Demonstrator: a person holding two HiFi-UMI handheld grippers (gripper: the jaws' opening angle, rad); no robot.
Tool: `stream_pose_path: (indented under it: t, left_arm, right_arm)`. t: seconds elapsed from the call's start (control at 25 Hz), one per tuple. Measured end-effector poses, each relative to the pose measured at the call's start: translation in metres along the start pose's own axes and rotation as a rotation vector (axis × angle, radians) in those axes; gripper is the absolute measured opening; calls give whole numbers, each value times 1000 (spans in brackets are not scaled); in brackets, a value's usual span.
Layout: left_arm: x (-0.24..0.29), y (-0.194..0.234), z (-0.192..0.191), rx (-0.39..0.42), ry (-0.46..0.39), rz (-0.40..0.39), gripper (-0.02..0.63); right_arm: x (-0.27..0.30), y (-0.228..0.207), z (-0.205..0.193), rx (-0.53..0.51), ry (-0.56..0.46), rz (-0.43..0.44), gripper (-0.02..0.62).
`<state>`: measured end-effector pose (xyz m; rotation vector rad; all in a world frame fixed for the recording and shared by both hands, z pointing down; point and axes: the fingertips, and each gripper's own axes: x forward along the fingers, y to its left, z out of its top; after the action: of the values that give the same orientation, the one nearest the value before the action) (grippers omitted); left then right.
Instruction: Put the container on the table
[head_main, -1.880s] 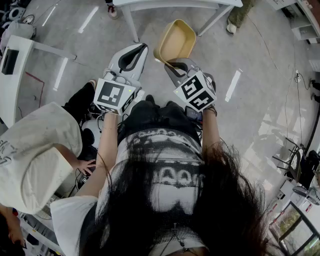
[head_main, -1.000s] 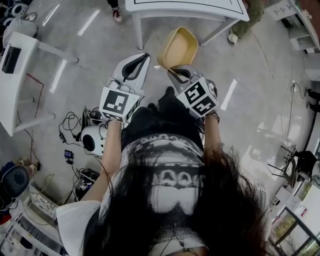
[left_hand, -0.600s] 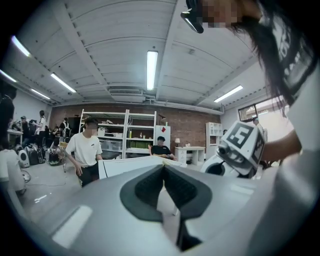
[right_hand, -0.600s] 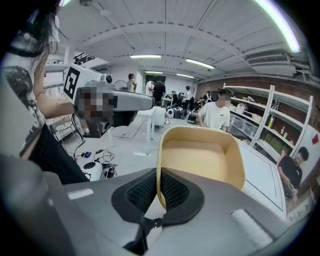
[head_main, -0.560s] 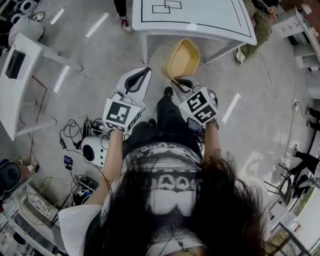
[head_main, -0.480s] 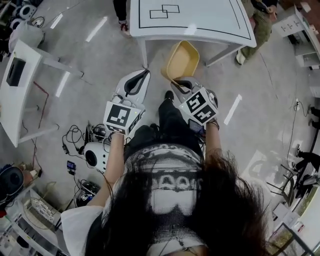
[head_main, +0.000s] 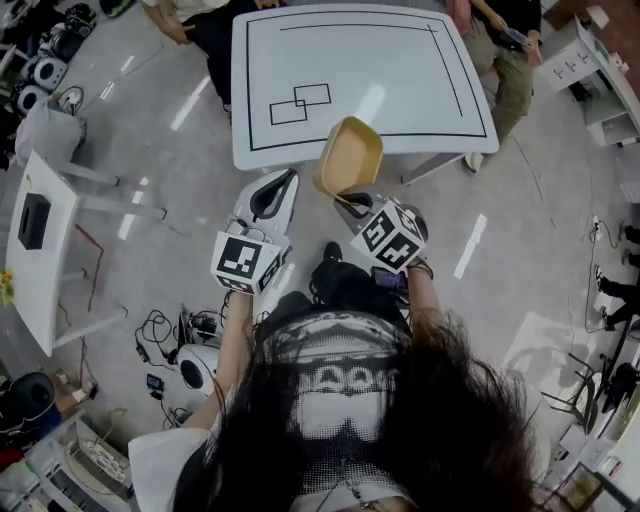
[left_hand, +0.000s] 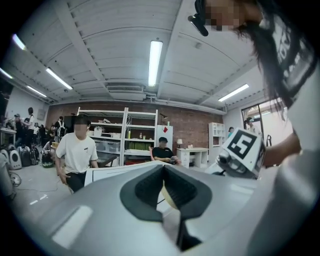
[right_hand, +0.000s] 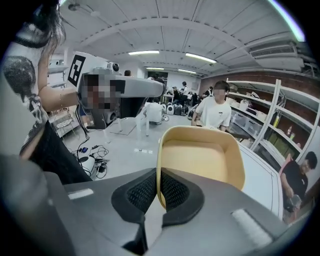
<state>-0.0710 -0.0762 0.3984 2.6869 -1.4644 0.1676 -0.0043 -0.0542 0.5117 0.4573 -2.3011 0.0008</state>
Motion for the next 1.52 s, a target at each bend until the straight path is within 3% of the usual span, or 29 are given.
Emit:
stream_pose_path:
  t: [0.36, 0.84, 1.08, 1.52]
  left_arm:
    - [95, 25, 9, 11, 7, 5, 0]
    - [121, 50, 16, 26, 33, 66, 0]
    - [144, 75, 20, 38, 39, 45, 0]
    - [203, 149, 30, 46, 34, -62, 0]
  right_arm:
    - [21, -92, -14, -8, 8, 34, 8]
    - [43, -143, -10, -22, -12, 51, 8]
    - [60, -173, -5, 0, 3, 34, 8]
    - [118, -242, 10, 75, 85, -11, 8]
